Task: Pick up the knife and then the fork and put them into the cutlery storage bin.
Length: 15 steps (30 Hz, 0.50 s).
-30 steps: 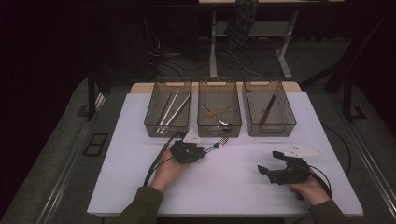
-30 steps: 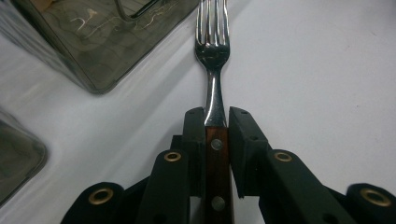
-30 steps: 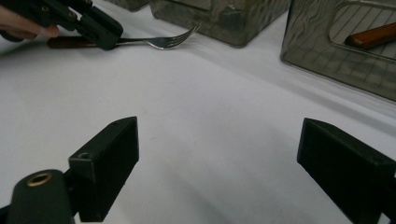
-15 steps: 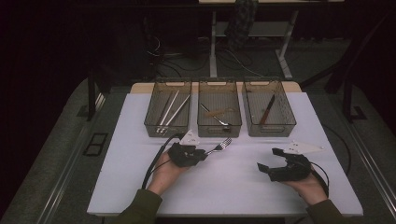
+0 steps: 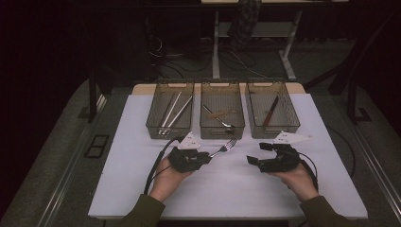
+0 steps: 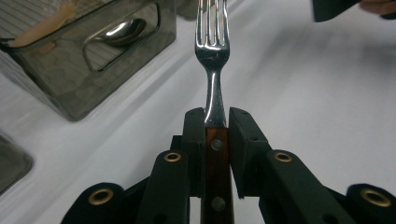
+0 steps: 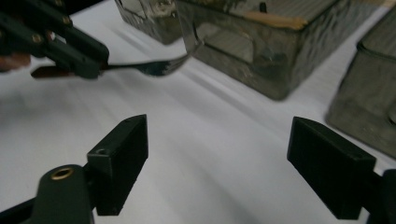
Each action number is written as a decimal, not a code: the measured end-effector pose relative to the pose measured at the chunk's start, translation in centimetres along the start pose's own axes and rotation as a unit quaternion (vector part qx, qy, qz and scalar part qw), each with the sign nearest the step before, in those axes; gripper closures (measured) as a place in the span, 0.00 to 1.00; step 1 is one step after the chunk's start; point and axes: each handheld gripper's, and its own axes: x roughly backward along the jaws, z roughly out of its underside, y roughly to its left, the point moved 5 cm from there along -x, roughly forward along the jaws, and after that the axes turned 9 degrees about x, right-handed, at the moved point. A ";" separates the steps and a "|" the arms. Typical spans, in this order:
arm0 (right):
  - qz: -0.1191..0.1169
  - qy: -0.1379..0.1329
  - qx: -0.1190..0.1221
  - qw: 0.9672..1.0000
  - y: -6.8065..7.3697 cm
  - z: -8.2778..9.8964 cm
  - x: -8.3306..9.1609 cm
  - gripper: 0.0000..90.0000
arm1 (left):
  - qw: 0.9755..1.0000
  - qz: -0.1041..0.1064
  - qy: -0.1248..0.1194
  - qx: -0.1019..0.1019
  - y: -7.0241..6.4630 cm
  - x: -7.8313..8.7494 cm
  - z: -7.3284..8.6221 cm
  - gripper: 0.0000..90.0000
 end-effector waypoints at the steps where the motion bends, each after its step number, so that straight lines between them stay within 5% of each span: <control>1: -0.003 -0.004 -0.004 1.000 0.0 -0.4 -0.2 0.25 | 1.000 0.001 -0.002 0.001 -0.1 0.1 -0.1 0.85; 15: -0.066 -0.048 -0.038 0.996 1.0 -2.9 -3.1 0.55 | 1.000 0.000 -0.027 -0.015 -1.9 0.1 -0.8 0.85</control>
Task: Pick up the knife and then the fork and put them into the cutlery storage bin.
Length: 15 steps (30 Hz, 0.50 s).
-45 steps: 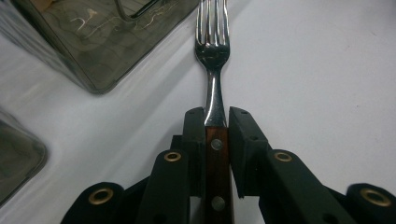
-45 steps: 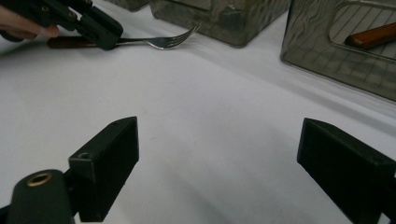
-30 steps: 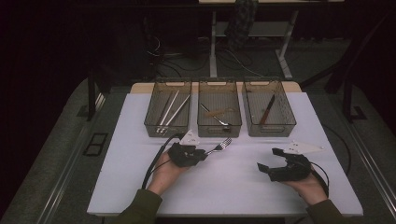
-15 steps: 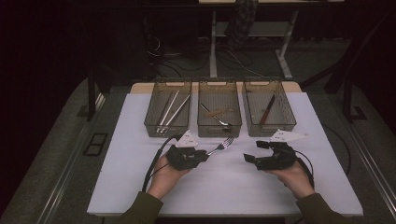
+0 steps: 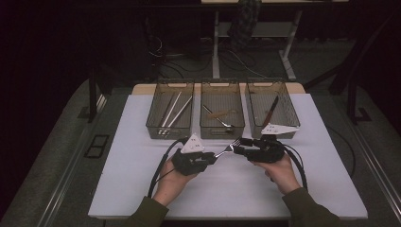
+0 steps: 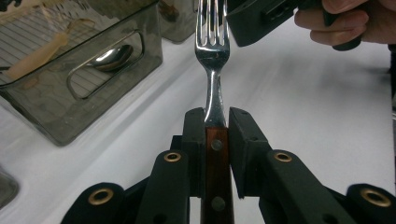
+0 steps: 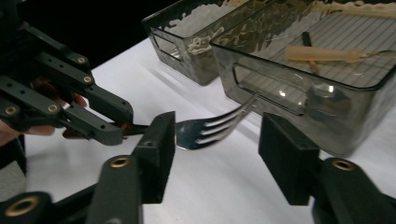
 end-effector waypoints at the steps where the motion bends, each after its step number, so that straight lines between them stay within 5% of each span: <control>1: -0.003 -0.001 -0.005 1.000 0.0 0.0 -0.1 0.57 | 1.000 0.002 -0.001 0.000 -0.1 -0.1 0.0 0.85; 15: -0.004 -0.043 -0.021 0.999 -0.2 -0.5 0.4 0.85 | 1.000 0.004 -0.002 -0.003 -0.6 -0.9 0.0 0.85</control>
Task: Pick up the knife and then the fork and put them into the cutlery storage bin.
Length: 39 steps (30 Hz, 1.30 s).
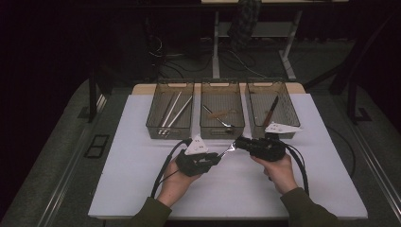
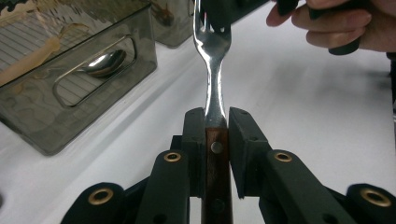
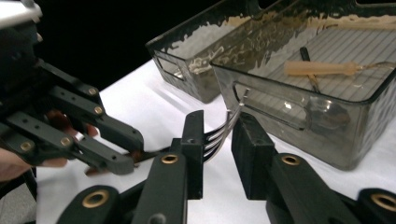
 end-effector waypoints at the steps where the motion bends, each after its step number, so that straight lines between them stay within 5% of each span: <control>1: -0.003 -0.004 -0.002 1.000 0.0 -0.1 0.1 0.85 | 1.000 0.001 0.000 -0.001 0.0 -0.1 0.0 0.85; 23: -0.011 -0.039 0.018 0.999 0.8 -1.7 0.9 0.97 | 0.997 0.074 -0.016 0.015 -0.8 -1.0 0.0 0.77; 31: 0.018 -0.042 0.025 0.999 -0.1 -2.1 2.2 0.97 | 0.996 0.089 -0.029 0.010 0.6 1.4 0.8 0.58; 39: 0.041 -0.048 0.020 0.998 -1.4 -2.2 3.5 0.97 | 0.997 0.067 -0.035 0.029 2.9 4.4 3.9 0.43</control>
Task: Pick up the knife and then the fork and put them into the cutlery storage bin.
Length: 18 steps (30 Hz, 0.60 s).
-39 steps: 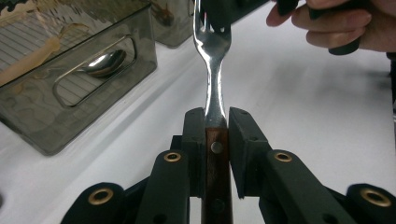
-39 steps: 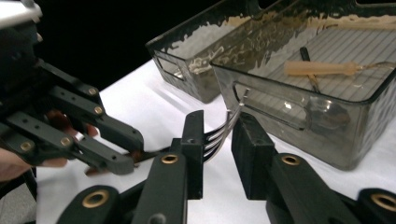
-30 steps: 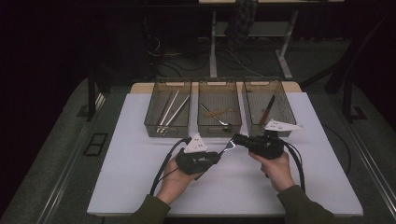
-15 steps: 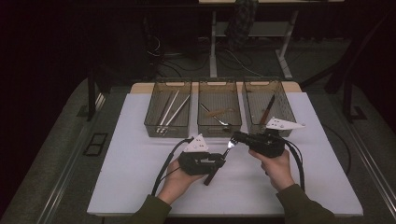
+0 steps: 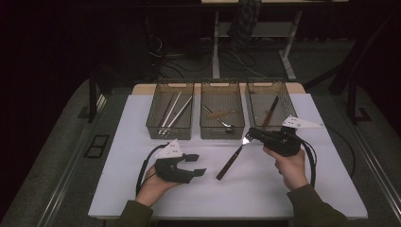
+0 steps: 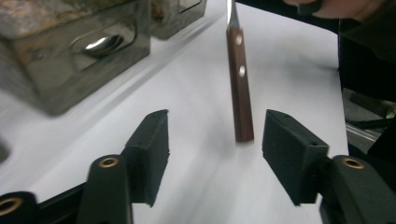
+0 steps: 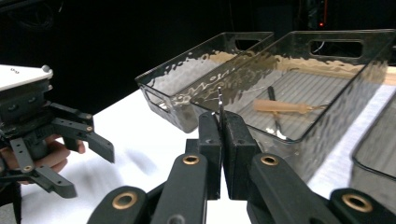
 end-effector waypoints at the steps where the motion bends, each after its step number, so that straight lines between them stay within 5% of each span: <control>1: 0.002 0.000 0.000 1.000 -0.1 0.0 0.1 0.97 | 1.000 -0.006 -0.001 0.002 0.1 0.4 0.4 0.40; 12: 0.025 0.003 -0.002 1.000 -1.7 -0.9 0.9 0.97 | 0.998 -0.069 -0.002 0.006 1.2 2.1 3.2 0.10; 18: 0.040 -0.004 0.004 0.999 -3.2 -2.3 1.6 0.97 | 0.997 -0.078 0.004 0.009 1.7 1.8 3.5 0.00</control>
